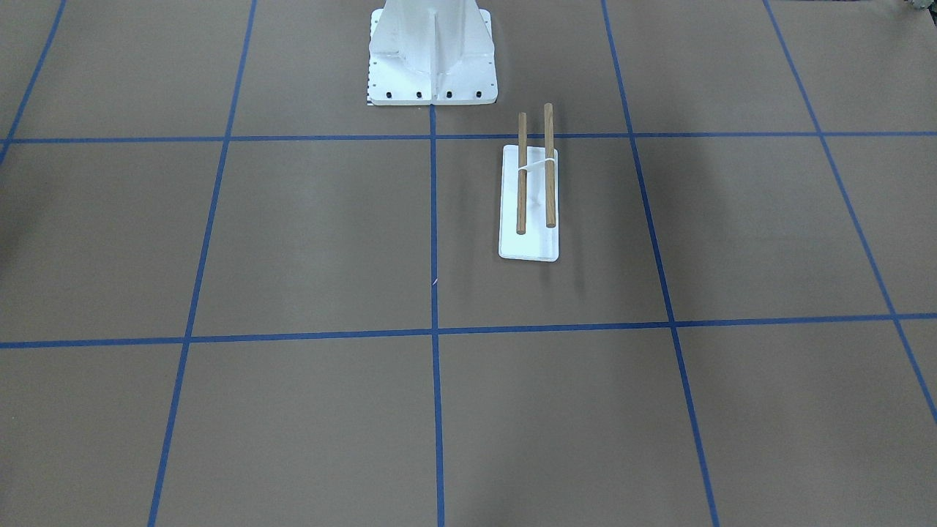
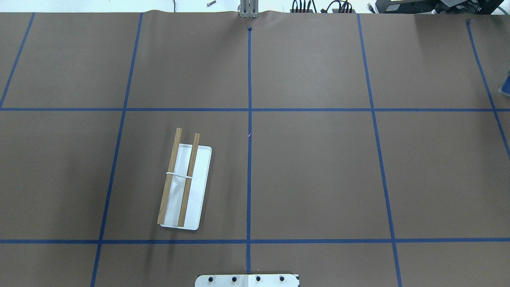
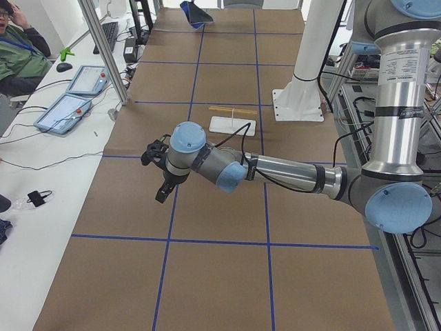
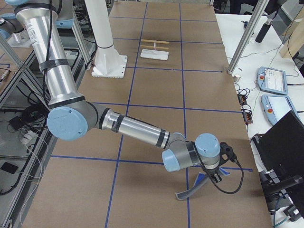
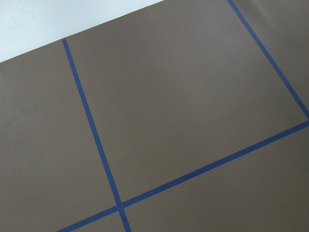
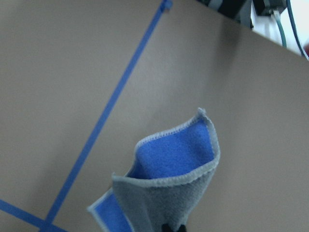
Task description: Hang towel on rack
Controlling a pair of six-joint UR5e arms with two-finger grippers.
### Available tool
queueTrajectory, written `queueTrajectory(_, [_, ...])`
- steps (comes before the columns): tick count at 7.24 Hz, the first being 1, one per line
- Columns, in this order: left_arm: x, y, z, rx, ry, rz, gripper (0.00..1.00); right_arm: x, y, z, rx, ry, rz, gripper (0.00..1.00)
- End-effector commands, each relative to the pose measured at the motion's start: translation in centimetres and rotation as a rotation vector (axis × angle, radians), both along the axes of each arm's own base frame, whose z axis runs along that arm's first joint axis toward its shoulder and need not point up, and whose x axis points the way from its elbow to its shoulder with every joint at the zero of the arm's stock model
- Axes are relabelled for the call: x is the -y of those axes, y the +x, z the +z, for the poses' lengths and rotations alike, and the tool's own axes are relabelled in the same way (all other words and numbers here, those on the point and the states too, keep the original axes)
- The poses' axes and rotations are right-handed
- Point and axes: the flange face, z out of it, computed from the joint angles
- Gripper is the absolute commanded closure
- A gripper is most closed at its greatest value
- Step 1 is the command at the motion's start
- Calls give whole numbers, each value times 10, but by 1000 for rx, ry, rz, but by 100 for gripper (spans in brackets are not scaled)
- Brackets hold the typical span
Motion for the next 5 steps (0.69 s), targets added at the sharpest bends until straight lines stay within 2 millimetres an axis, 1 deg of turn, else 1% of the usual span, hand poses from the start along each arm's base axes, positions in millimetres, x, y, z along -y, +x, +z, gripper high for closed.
queueTrajectory(1, [0, 0, -5, -3, 22, -2, 1, 17, -75, -128, 34, 231, -129, 100])
queueTrajectory(2, [4, 0, -12, -5, 31, -6, 1, 15, -130, -188, 54, 336, -209, 100])
queueTrajectory(3, [19, 3, -31, -14, 48, -14, 1, 7, -175, -232, 100, 368, -234, 100])
queueTrajectory(4, [29, 6, -50, -38, 45, -33, 1, 2, -225, -282, 152, 399, -264, 100])
queueTrajectory(5, [39, 7, -71, -93, -6, -103, 1, -3, -259, -320, 192, 430, -294, 100])
